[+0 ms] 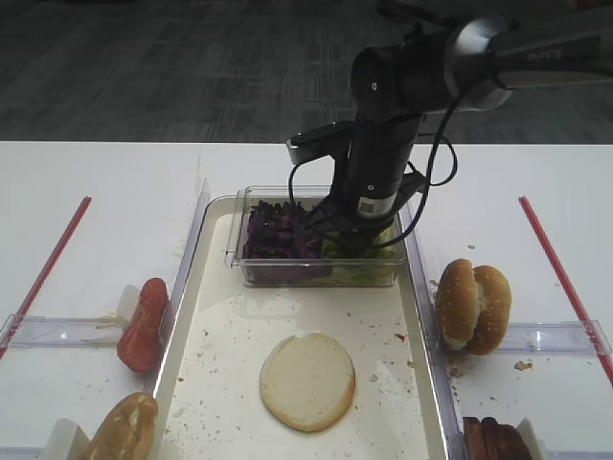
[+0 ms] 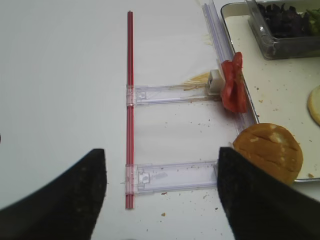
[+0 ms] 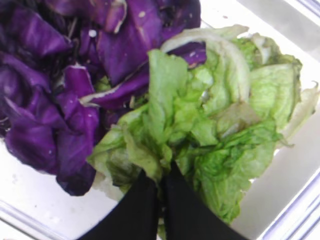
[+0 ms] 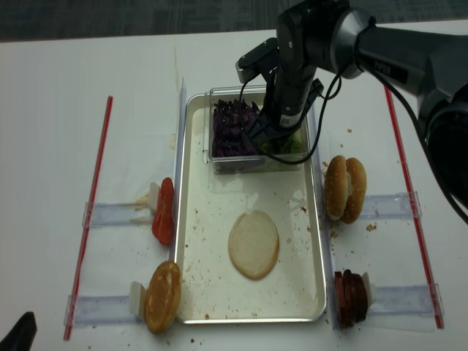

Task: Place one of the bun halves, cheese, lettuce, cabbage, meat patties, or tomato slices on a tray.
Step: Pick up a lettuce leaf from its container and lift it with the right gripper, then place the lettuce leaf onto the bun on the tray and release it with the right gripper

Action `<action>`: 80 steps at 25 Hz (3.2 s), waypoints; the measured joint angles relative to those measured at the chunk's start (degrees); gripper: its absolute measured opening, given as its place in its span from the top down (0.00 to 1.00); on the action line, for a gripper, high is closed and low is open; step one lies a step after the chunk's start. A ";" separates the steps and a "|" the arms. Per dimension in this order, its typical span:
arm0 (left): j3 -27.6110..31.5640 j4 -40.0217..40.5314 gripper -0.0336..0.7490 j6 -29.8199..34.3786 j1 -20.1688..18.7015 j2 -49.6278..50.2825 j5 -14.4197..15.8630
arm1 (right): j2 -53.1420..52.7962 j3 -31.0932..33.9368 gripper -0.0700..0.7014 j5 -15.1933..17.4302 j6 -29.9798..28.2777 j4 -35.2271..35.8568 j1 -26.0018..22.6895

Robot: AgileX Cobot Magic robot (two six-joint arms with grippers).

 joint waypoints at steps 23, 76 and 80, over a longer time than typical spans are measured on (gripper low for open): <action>0.00 0.00 0.36 0.00 0.00 0.00 0.00 | -10.85 0.00 0.85 7.05 3.31 -3.06 0.00; 0.00 0.00 0.36 0.00 0.00 0.00 0.00 | -17.25 25.13 0.85 -3.72 7.02 -1.16 21.27; 0.00 0.00 0.36 0.00 0.00 0.00 0.00 | -17.20 25.13 0.85 -3.86 7.02 -1.83 21.27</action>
